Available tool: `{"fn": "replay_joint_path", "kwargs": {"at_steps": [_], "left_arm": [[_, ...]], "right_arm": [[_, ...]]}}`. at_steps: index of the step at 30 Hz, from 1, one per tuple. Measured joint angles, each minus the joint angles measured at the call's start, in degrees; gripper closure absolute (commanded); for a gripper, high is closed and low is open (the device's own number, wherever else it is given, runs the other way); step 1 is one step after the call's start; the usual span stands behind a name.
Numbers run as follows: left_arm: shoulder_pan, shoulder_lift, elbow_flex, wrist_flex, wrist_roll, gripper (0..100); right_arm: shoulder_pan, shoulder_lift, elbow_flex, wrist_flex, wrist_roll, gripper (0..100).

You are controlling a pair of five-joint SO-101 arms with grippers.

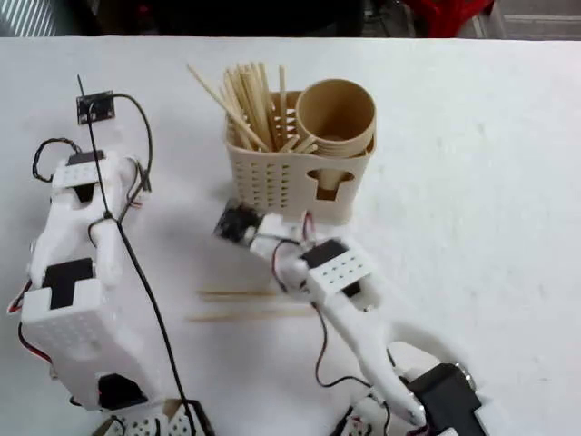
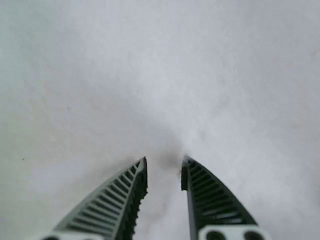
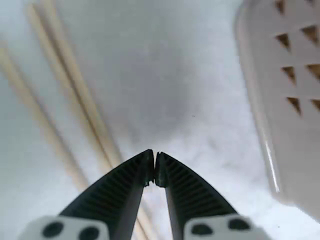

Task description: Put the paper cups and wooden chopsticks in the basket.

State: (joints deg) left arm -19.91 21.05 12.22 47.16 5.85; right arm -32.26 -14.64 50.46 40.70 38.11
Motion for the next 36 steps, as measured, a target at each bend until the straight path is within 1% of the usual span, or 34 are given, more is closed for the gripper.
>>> {"fn": "replay_joint_path", "kwargs": {"at_steps": [2, 5, 8, 12, 21, 27, 36], "left_arm": [[0.0, 0.0, 0.0, 0.0, 0.0, 87], [0.0, 0.0, 0.0, 0.0, 0.0, 87], [0.0, 0.0, 0.0, 0.0, 0.0, 87], [0.0, 0.0, 0.0, 0.0, 0.0, 87], [0.0, 0.0, 0.0, 0.0, 0.0, 87], [0.0, 0.0, 0.0, 0.0, 0.0, 87], [0.0, 0.0, 0.0, 0.0, 0.0, 87]], "right_arm": [[0.1, 0.2, -0.1, 0.0, -0.1, 96.4], [-0.4, 0.5, -0.1, 0.0, 0.3, 90.2], [-4.0, 0.5, 1.3, 0.1, 2.1, 86.8], [-7.8, 0.5, 2.3, 0.1, 2.9, 86.8], [-7.4, 0.5, 2.3, 0.1, 2.9, 86.6], [-7.5, 0.4, 4.4, -0.4, 8.0, 86.5], [-7.4, 0.4, 4.4, -0.4, 8.8, 86.4]]}}
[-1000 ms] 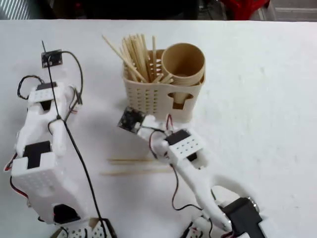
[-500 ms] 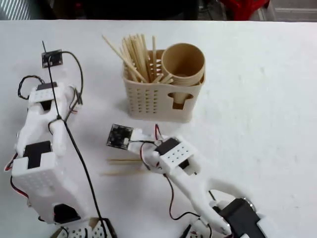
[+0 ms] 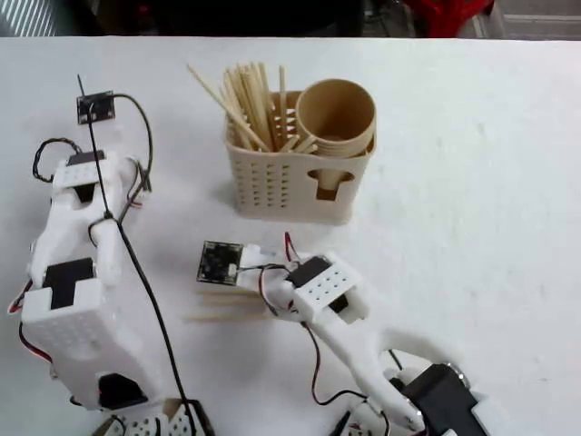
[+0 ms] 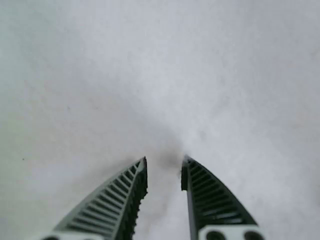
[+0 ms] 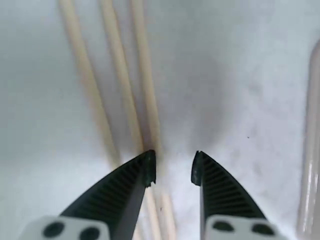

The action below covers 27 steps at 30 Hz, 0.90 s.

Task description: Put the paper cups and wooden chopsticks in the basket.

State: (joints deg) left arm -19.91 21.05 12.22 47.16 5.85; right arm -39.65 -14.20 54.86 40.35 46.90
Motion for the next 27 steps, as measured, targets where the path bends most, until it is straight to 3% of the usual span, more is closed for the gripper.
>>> {"fn": "replay_joint_path", "kwargs": {"at_steps": [7, 12, 16, 22, 27], "left_arm": [[0.0, 0.0, 0.0, 0.0, 0.0, 87], [0.0, 0.0, 0.0, 0.0, 0.0, 87], [0.0, 0.0, 0.0, 0.0, 0.0, 87], [0.0, 0.0, 0.0, 0.0, 0.0, 87], [0.0, 0.0, 0.0, 0.0, 0.0, 87]], "right_arm": [[2.7, 8.9, -7.1, 2.6, 0.2, 83.6], [3.2, 15.7, -15.5, 8.0, 0.2, 98.5], [4.4, 17.1, -17.3, 7.4, -0.4, 98.5], [7.1, 14.3, -17.1, 7.9, -4.9, 98.1], [9.1, 1.4, -13.7, 7.9, -10.2, 98.1]]}}
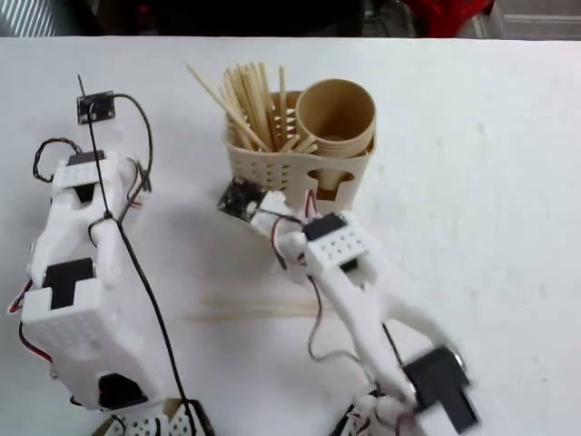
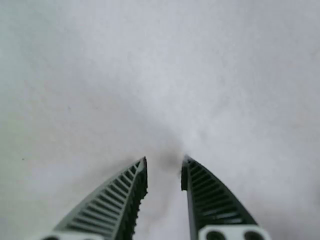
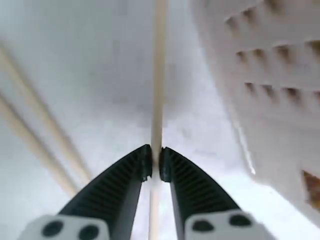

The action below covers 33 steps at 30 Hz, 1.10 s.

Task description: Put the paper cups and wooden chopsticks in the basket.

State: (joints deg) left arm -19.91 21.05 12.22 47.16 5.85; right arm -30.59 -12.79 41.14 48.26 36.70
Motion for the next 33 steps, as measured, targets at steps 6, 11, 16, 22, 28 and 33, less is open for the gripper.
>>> {"fn": "replay_joint_path", "kwargs": {"at_steps": [6, 11, 16, 22, 28, 33], "left_arm": [[0.0, 0.0, 0.0, 0.0, 0.0, 87], [0.0, 0.0, 0.0, 0.0, 0.0, 87], [0.0, 0.0, 0.0, 0.0, 0.0, 87], [0.0, 0.0, 0.0, 0.0, 0.0, 87], [0.0, 0.0, 0.0, 0.0, 0.0, 87], [0.0, 0.0, 0.0, 0.0, 0.0, 87]], "right_arm": [[-0.3, -23.5, 0.4, 0.1, -8.4, 98.1], [-0.8, -33.3, -7.4, 1.1, -12.8, 98.1], [-0.8, -30.5, -17.3, -5.6, -21.3, 98.1], [-0.8, -18.6, -24.1, -25.1, -27.8, 98.1], [-0.8, -2.9, -26.8, -34.0, -28.2, 98.0], [-0.8, 2.6, -26.9, -35.7, -28.2, 90.6]]}}
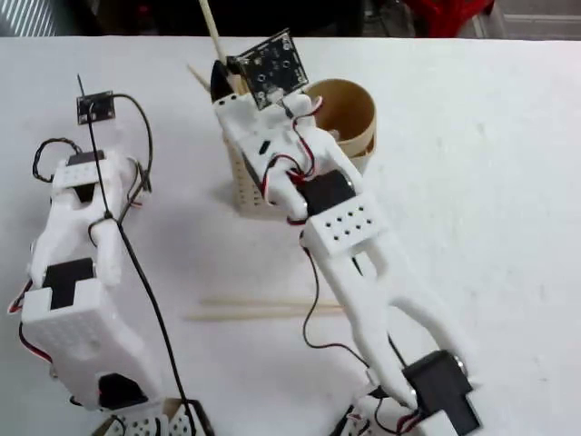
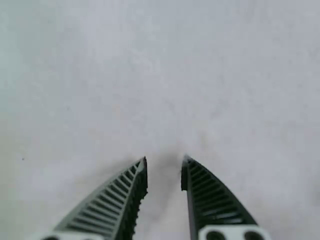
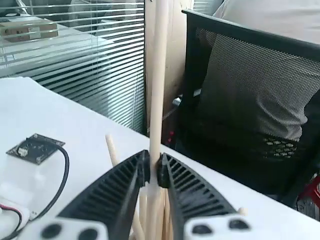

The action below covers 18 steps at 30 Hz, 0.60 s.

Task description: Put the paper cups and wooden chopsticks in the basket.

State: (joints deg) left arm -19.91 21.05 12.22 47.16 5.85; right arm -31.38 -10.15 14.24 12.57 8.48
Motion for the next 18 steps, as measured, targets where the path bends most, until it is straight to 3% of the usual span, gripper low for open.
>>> {"fn": "replay_joint_path", "kwargs": {"at_steps": [3, 18], "left_arm": [[0.0, 0.0, 0.0, 0.0, 0.0, 87], [0.0, 0.0, 0.0, 0.0, 0.0, 87]], "right_arm": [[-0.1, 0.6, 0.0, 0.4, 0.0, 85.2], [-3.4, -7.8, 0.0, 16.3, 0.0, 85.1]]}}
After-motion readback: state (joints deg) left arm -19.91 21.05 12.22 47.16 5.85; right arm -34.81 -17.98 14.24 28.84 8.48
